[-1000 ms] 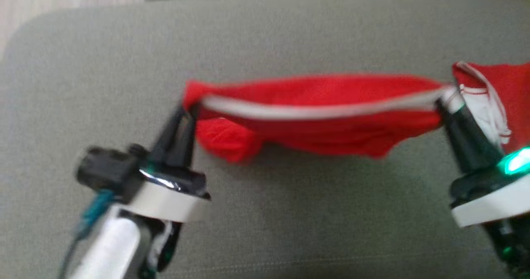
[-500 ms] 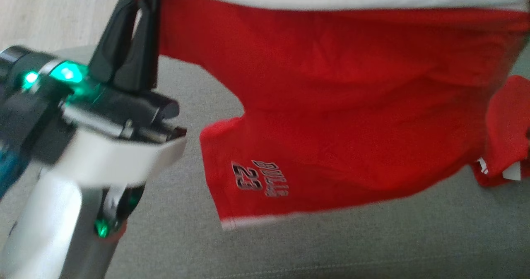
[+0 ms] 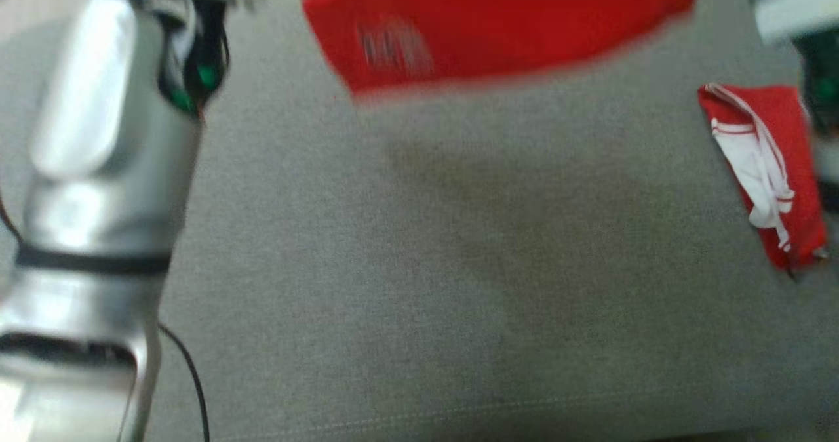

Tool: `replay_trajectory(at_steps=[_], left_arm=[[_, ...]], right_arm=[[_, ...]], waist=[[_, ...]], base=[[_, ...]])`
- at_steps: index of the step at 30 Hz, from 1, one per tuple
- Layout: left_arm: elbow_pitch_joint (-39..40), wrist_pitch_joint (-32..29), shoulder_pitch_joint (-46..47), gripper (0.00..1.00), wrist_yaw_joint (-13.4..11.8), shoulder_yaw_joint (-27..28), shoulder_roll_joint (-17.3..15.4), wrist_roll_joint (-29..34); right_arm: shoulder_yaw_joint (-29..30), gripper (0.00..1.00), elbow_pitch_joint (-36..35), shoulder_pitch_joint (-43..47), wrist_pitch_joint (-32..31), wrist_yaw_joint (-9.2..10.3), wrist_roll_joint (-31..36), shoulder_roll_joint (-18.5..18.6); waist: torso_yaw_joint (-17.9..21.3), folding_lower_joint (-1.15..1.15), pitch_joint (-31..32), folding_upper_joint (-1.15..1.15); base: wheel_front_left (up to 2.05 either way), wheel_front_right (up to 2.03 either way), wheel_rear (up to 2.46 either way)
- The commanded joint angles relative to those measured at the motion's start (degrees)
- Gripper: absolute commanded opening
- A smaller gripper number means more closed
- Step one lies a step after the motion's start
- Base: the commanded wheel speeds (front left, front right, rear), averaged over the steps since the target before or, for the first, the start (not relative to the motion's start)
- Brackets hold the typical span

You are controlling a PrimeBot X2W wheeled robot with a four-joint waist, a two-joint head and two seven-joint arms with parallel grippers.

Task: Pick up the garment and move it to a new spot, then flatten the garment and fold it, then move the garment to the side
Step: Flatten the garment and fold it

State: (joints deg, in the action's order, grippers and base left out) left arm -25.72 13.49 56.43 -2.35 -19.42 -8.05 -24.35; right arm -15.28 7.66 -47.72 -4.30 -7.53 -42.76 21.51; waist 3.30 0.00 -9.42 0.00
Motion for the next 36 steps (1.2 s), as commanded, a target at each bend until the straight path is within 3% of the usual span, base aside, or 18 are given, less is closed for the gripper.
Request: replay_trajectory(at_steps=[1, 6, 11, 17, 23, 27, 32, 36], left_arm=[[-2.2, 0.8, 5.1, 0.0, 0.2, 3.0, -1.4, 0.4], [-17.6, 1.5, 9.4, 0.0, 0.8, 3.5, 1.2, 1.4], [-31.4, 1.5, 6.3, 0.0, 1.3, 4.3, 3.9, -0.4], [-40.9, 1.5, 1.2, 0.0, 2.5, 2.8, 5.1, -3.2], [-36.3, 1.5, -6.2, 0.0, 2.8, 0.7, 5.1, -4.9], [-28.3, 1.5, -16.5, 0.0, 1.7, 2.4, 4.9, -3.4], [-15.8, 1.5, -31.7, 0.0, 0.9, 4.8, 2.6, -0.8], [-6.4, 1.5, -42.7, 0.0, -0.4, 5.4, 1.2, 0.1]], right_arm=[[-1.5, 0.0, 3.2, -3.9, 2.3, 0.04, 1.8, -1.4], [-7.0, 0.0, 22.8, -12.7, 11.0, 0.04, 7.9, -7.5], [-11.6, 0.0, 41.2, -14.2, 15.8, 0.04, 14.1, -13.4], [-16.3, 0.0, 50.6, -8.8, 18.1, 0.04, 13.1, -16.9], [-19.9, 0.0, 47.8, -0.5, 19.1, 0.04, 9.9, -16.7], [-20.9, 0.0, 39.3, 8.7, 19.3, 0.04, 9.2, -13.8], [-16.1, 0.0, 25.5, 23.9, 19.3, 0.04, 11.0, -9.4], [-10.9, 0.0, 16.3, 36.3, 19.2, 0.04, 13.3, -8.3]], waist=[[1.0, 0.0, -2.3, 0.0], [1.2, 0.0, -5.9, 0.0], [1.2, 0.0, -9.5, 0.0], [1.1, 0.0, -10.7, 0.0], [1.6, 0.0, -8.7, 0.0], [2.0, 0.0, -5.9, 0.0], [1.2, 0.0, -2.5, 0.0], [0.3, 0.0, -0.4, 0.0]], base=[[0.0, 0.0, 0.0], [0.0, 0.0, 0.0], [0.0, 0.0, 0.0], [0.0, 0.0, 0.0], [0.0, 0.0, 0.0], [0.0, 0.0, 0.0], [0.0, 0.0, 0.0], [0.0, 0.0, 0.0]])
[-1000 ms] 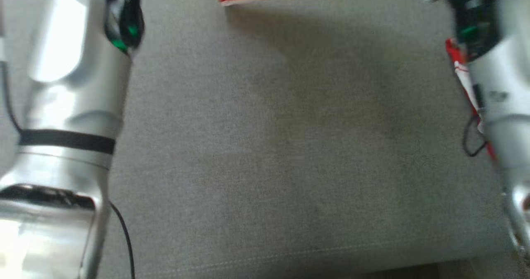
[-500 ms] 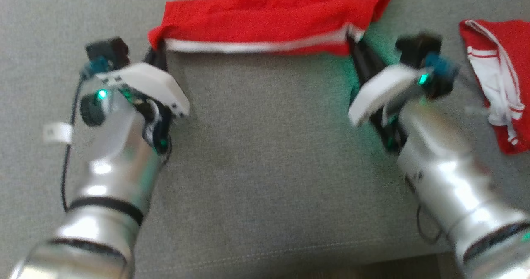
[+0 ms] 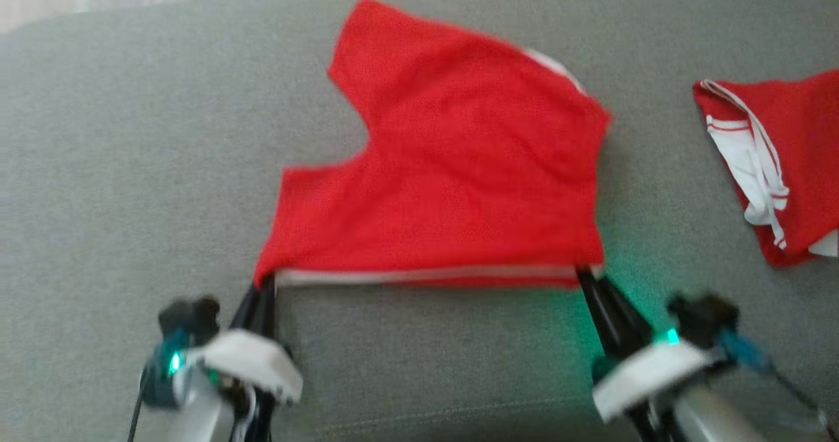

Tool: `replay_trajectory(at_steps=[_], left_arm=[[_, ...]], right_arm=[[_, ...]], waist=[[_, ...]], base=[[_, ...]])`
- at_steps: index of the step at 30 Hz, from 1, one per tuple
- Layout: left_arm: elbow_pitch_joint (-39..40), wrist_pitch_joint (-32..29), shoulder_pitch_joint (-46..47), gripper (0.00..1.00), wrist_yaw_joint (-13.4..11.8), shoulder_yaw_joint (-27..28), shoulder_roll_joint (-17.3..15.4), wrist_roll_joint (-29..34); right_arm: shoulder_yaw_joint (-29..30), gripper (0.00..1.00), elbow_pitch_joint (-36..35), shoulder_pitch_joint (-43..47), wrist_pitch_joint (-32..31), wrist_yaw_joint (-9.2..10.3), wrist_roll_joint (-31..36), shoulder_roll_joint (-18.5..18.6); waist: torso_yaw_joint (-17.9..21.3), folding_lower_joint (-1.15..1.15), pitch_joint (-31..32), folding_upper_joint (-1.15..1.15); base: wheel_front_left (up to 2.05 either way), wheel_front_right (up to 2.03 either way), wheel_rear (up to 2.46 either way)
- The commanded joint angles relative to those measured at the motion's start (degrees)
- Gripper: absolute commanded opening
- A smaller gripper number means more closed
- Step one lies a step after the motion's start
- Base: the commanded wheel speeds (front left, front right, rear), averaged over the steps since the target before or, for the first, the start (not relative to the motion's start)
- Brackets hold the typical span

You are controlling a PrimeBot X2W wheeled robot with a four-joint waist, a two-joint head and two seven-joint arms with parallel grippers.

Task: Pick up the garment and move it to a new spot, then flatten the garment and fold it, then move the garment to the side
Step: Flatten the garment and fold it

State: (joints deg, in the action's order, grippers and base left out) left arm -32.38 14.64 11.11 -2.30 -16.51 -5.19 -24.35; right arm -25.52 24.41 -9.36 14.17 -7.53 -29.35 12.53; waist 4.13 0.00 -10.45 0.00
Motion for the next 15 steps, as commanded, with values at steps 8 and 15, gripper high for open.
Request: replay_trajectory(at_steps=[8, 15], left_arm=[[25.0, -7.9, -12.6, 0.0, -5.6, 1.9, -5.0, 0.3], [31.7, -15.6, -7.3, 0.0, -4.8, 2.0, -7.4, -0.9]], right_arm=[[8.5, 0.0, -21.7, 18.3, -9.3, 0.04, 6.2, -2.5], [9.6, 0.0, -29.7, 18.5, -16.3, 0.04, 4.3, -5.2]], waist=[[-0.5, 0.0, 2.2, 0.0], [2.1, 0.0, 0.9, 0.0]], base=[[0.0, 0.0, 0.0], [0.0, 0.0, 0.0]])
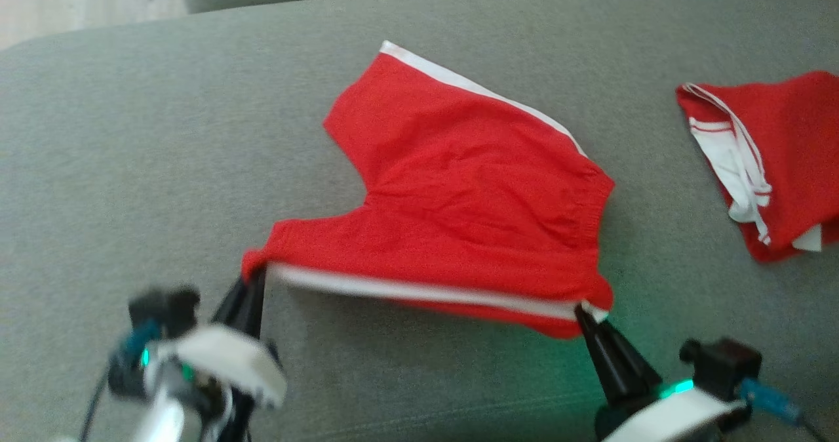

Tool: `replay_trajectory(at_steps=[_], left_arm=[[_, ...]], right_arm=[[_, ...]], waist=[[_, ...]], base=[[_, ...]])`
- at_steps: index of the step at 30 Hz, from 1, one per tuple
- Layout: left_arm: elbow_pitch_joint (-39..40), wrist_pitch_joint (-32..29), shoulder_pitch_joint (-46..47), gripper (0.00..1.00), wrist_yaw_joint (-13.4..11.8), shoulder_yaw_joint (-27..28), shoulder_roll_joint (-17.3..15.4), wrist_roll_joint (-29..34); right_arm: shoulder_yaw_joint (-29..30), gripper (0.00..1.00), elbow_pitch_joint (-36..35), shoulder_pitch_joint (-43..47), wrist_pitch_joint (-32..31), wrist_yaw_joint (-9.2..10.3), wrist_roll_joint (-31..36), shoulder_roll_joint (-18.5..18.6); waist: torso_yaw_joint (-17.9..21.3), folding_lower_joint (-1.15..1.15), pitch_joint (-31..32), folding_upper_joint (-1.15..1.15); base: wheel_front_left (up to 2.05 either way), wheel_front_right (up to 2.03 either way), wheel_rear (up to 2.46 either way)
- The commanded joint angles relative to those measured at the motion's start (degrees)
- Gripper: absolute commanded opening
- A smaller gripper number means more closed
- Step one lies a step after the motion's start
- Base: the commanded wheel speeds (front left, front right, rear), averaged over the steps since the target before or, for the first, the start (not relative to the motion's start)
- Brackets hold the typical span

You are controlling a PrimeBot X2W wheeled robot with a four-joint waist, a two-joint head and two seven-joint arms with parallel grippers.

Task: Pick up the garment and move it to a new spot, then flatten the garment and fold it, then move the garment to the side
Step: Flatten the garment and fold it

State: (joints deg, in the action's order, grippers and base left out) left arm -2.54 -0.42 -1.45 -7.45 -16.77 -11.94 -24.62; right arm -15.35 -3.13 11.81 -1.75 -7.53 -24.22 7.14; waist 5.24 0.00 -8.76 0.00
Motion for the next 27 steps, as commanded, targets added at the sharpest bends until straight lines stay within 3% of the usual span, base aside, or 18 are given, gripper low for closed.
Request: replay_trajectory(at_steps=[1, 6, 14, 18, 25, 26, 27], left_arm=[[1.3, -2.0, 7.2, 0.0, 0.7, 2.4, -0.8, -1.3], [-4.8, -9.4, 20.9, 0.0, 3.8, 2.3, -1.9, -3.5], [-22.5, -20.3, 43.4, 0.0, 8.2, 1.2, -4.8, -4.0], [-29.5, -21.1, 49.9, 0.0, 9.4, 0.7, -5.1, -3.4], [-43.4, -17.2, 60.0, 0.0, 11.1, -0.3, -5.0, -1.8], [-45.1, -16.3, 60.9, 0.0, 11.4, -0.4, -5.1, -1.7], [-46.7, -15.4, 61.7, 0.0, 11.7, -0.6, -5.1, -1.5]], right_arm=[[-0.8, 0.0, -2.5, -3.9, -1.3, 0.04, -2.0, -0.1], [-0.4, 0.0, -1.5, -11.6, -4.5, 0.04, -11.0, -2.3], [-0.6, 0.0, 5.8, -26.3, -4.3, 0.04, -23.7, -3.8], [-2.3, 0.0, 9.7, -31.2, -3.2, 0.04, -27.5, -4.1], [-8.7, 0.0, 17.0, -39.2, 2.3, 0.04, -35.8, -4.2], [-9.9, 0.11, 17.9, -40.0, 3.0, 0.04, -36.7, -4.2], [-11.1, 0.52, 18.8, -40.7, 3.7, 0.04, -37.7, -4.2]], waist=[[1.9, 0.0, -1.6, 0.0], [6.0, 0.0, -6.4, 0.0], [12.6, 0.0, -13.5, 0.0], [15.0, 0.0, -15.2, 0.0], [18.9, 0.0, -17.6, 0.0], [19.3, 0.0, -17.8, 0.0], [19.6, 0.0, -18.0, 0.0]], base=[[0.0, 0.0, 0.0], [0.0, 0.0, 0.0], [0.0, 0.0, 0.0], [0.0, 0.0, 0.0], [0.0, 0.0, 0.0], [0.0, 0.0, 0.0], [0.0, 0.0, 0.0]])
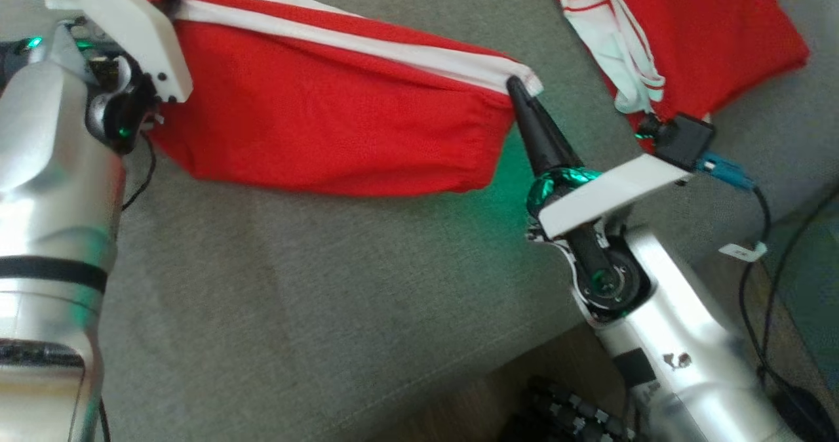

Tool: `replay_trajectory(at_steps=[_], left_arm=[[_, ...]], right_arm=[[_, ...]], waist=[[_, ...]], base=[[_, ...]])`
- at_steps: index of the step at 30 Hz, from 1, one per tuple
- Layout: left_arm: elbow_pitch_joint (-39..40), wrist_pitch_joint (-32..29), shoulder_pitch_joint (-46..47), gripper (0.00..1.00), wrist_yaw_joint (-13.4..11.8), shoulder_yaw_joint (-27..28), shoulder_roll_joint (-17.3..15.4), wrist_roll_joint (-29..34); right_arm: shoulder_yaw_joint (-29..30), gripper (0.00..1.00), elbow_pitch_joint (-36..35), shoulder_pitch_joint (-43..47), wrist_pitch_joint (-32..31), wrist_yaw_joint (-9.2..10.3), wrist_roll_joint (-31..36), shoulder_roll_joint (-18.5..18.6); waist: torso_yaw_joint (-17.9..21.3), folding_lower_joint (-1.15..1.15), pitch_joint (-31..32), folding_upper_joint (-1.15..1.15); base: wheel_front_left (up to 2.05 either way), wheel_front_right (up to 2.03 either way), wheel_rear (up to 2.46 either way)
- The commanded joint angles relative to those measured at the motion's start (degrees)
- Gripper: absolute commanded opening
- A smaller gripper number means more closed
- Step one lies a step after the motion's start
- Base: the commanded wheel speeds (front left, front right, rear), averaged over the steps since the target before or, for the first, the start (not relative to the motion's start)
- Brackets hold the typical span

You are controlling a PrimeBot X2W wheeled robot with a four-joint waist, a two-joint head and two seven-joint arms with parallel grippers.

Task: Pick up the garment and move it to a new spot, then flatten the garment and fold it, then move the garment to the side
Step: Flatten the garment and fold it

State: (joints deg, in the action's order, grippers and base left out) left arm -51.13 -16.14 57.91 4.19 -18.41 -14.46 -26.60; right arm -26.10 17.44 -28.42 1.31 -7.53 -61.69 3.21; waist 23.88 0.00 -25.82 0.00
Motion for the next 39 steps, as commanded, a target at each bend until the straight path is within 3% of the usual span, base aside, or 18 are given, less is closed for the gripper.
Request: replay_trajectory(at_steps=[1, 2, 3, 4, 8, 11, 17, 22, 29, 33, 39], left_arm=[[0.5, 1.2, 3.0, 0.0, 0.5, 0.8, -2.4, 0.4], [-0.6, 2.3, 3.7, 0.24, 0.9, 0.7, -2.2, 0.4], [-1.7, 3.6, 4.3, 0.71, 1.2, 0.8, -2.0, 0.2], [-2.8, 4.7, 4.8, 1.0, 1.5, 0.8, -1.8, 0.0], [-6.1, 9.6, 5.1, 1.0, 2.2, 0.3, -1.2, -0.2], [-6.4, 16.5, 4.1, 1.0, 1.7, 0.0, -0.9, 0.5], [-2.7, 29.8, -2.0, 1.0, -4.7, -0.3, -0.3, 3.7], [13.2, 31.1, -11.1, 1.0, -12.4, 1.6, 0.0, 7.2], [38.6, 31.1, -30.4, 1.0, -20.6, 4.3, 0.0, 13.5], [46.5, 31.1, -39.7, 1.0, -22.7, 4.7, 0.3, 14.9], [50.9, 31.1, -46.8, 1.0, -23.9, 4.5, 0.4, 15.6]], right_arm=[[-1.2, 1.0, -1.0, -1.1, 1.4, 0.04, -1.1, -0.3], [-1.9, 1.0, -0.1, -1.6, 2.2, 0.04, -1.2, -0.3], [-2.5, 1.0, 0.5, -2.1, 3.0, 0.04, -0.9, -0.3], [-3.0, 1.0, 0.9, -2.4, 4.0, 0.04, -0.7, -0.3], [-5.6, 1.0, 2.2, -2.5, 8.5, 0.04, 4.5, 2.7], [-6.3, 1.0, 2.3, -1.2, 11.7, 0.04, 11.1, 6.4], [3.8, 1.0, -3.8, 4.2, 13.6, 0.04, 27.7, 9.2], [12.0, 1.0, -12.2, 10.5, 13.6, 0.04, 38.5, 8.2], [17.5, 1.0, -18.7, 16.8, 9.1, 0.04, 45.3, 7.3], [19.1, 1.0, -20.8, 19.9, 6.6, 0.04, 46.9, 6.8], [20.4, 1.0, -22.5, 22.9, 4.6, 0.04, 47.8, 6.1]], waist=[[1.2, 0.0, -1.1, 0.0], [1.3, 0.0, -1.2, 0.0], [1.4, 0.0, -1.4, 0.0], [1.4, 0.0, -1.5, 0.0], [0.8, 0.0, -1.0, 0.0], [-0.2, 0.0, 0.0, 0.0], [-3.0, 0.0, 2.8, 0.0], [-6.7, 0.0, 4.9, 0.0], [-12.2, 0.0, 8.1, 0.0], [-14.6, 0.0, 9.9, 0.0], [-16.3, 0.0, 11.4, 0.0]], base=[[0.0, 0.0, 0.0], [0.0, 0.0, 0.0], [0.0, 0.0, 0.0], [0.0, 0.0, 0.0], [0.0, 0.0, 0.0], [0.0, 0.0, 0.0], [0.0, 0.0, 0.0], [0.0, 0.0, 0.0], [0.0, 0.0, 0.0], [0.0, 0.0, 0.0], [0.0, 0.0, 0.0]])
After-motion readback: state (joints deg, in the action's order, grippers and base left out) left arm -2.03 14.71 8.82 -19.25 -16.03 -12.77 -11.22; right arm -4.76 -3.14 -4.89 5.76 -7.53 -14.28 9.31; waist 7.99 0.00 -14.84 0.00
